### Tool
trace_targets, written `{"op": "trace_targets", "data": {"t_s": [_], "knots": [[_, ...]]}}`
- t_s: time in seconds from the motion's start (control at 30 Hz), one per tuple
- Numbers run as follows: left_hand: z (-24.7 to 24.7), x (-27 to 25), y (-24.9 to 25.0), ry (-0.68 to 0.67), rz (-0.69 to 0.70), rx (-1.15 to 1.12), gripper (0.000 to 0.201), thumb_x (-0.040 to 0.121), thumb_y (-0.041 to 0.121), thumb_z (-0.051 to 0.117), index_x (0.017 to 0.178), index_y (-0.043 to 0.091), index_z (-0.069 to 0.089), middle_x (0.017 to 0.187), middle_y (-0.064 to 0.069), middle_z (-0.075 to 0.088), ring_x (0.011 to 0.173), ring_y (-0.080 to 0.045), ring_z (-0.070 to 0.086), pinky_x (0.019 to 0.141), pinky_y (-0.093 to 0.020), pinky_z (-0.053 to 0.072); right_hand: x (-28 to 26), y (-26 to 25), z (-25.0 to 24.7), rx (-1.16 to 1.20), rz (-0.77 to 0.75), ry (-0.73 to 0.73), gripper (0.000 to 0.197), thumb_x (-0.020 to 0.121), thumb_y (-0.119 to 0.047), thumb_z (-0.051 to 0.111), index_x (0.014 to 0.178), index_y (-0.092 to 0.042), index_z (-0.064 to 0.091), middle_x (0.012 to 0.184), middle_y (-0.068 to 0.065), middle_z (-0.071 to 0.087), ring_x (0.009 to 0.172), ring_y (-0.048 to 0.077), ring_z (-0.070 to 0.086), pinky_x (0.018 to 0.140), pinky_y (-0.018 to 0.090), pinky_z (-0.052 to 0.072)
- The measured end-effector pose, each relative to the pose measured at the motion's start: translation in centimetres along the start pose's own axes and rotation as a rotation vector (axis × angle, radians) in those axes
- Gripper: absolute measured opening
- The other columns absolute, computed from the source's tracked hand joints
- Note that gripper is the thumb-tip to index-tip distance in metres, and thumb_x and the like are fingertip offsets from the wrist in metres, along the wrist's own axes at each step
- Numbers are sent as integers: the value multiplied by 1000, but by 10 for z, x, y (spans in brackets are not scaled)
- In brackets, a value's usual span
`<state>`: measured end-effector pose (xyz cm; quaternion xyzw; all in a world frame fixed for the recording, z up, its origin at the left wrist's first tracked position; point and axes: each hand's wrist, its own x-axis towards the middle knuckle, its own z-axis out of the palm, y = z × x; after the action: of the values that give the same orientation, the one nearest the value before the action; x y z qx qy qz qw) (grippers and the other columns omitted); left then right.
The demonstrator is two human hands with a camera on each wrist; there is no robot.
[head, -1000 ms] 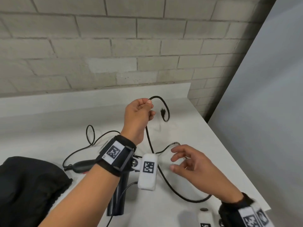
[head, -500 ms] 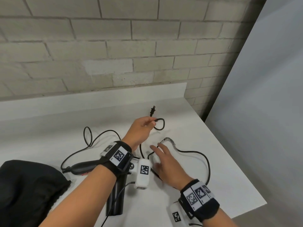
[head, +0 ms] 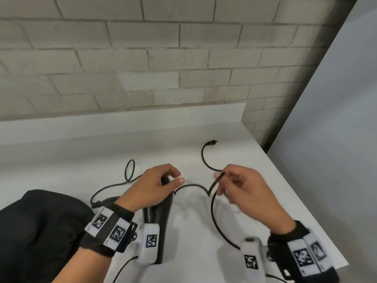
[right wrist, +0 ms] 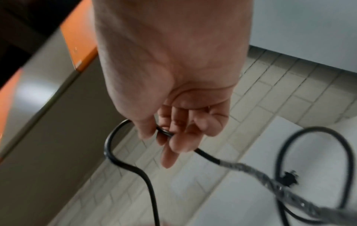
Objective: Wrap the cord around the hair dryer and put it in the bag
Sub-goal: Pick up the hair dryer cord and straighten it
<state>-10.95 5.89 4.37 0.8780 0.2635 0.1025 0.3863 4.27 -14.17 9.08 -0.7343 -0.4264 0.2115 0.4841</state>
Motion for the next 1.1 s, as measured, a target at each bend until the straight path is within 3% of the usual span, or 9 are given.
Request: {"op": "trace_targets", "data": {"t_s": [0.13, 0.23, 0.33, 0.43, 0.57, 0.63, 0.8, 0.9, 1.1], "knots": [[2, -18, -17, 146, -2, 60, 23, 86, 47, 67, 105, 32, 65, 107, 15, 63, 103, -1, 57, 95, -24, 46, 7, -16, -32, 73, -18, 257, 35, 96, -30, 58, 71, -5, 59, 64, 6, 71, 43, 13, 49, 44, 19, 40], [6, -27, -30, 251, -145, 126, 50, 80, 50, 74, 119, 24, 58, 117, 5, 54, 109, -12, 53, 98, -30, 43, 17, 2, -48, -36, 65, 317, 38, 97, -37, 55, 73, -8, 60, 67, 2, 73, 43, 13, 52, 44, 17, 39], [12, -35, -38, 331, -354, 59, 67, 76, 57, 74, 125, 18, 49, 117, 0, 44, 109, -18, 51, 97, -34, 46, 23, 30, -53, -188, 94, 235, 29, 97, -31, 56, 72, -19, 63, 72, -2, 73, 46, 6, 55, 48, 16, 42], [12, -44, -49, 421, -461, -99, 55, 84, 57, 66, 117, 18, 48, 118, -2, 45, 102, -18, 53, 87, -33, 44, 19, 52, -47, -405, 27, 95, 23, 94, -22, 61, 72, -26, 66, 70, -16, 68, 50, 2, 54, 53, 12, 40], [-2, -49, -77, 542, -523, -79, 41, 92, 39, 64, 118, 10, 53, 124, -15, 50, 100, -23, 50, 93, -38, 44, 5, 75, -29, -561, 81, -156, 29, 86, -10, 68, 76, -37, 68, 82, -21, 70, 56, 12, 58, 64, 15, 48], [-12, -45, -93, 601, -531, 7, 38, 93, 30, 64, 120, 6, 54, 124, -21, 50, 107, -32, 52, 98, -43, 42, -2, 80, -19, -616, 123, -271, 33, 88, -9, 64, 86, -42, 65, 89, -19, 68, 67, 6, 62, 67, 11, 48], [-33, -23, -126, 388, -709, 192, 43, 97, 27, 54, 131, 2, 49, 132, -22, 54, 121, -41, 51, 101, -43, 41, -12, 79, -1, -648, 159, -358, 40, 88, -3, 51, 105, -39, 56, 99, -22, 53, 88, -1, 52, 73, 3, 37], [-39, -16, -135, 242, -718, 340, 45, 91, 36, 59, 132, 18, 53, 134, -11, 56, 122, -37, 51, 101, -41, 43, -13, 83, 8, -613, 109, -275, 42, 85, -2, 54, 108, -37, 55, 112, -22, 51, 102, 0, 46, 79, 3, 32], [-46, -11, -151, 174, -672, 371, 11, 85, 37, 68, 80, 34, 58, 103, 1, 66, 101, -26, 59, 93, -41, 48, -14, 80, 14, -518, 11, -95, 38, 82, -6, 64, 91, -41, 55, 100, -26, 54, 94, 5, 52, 79, 13, 35]]}}
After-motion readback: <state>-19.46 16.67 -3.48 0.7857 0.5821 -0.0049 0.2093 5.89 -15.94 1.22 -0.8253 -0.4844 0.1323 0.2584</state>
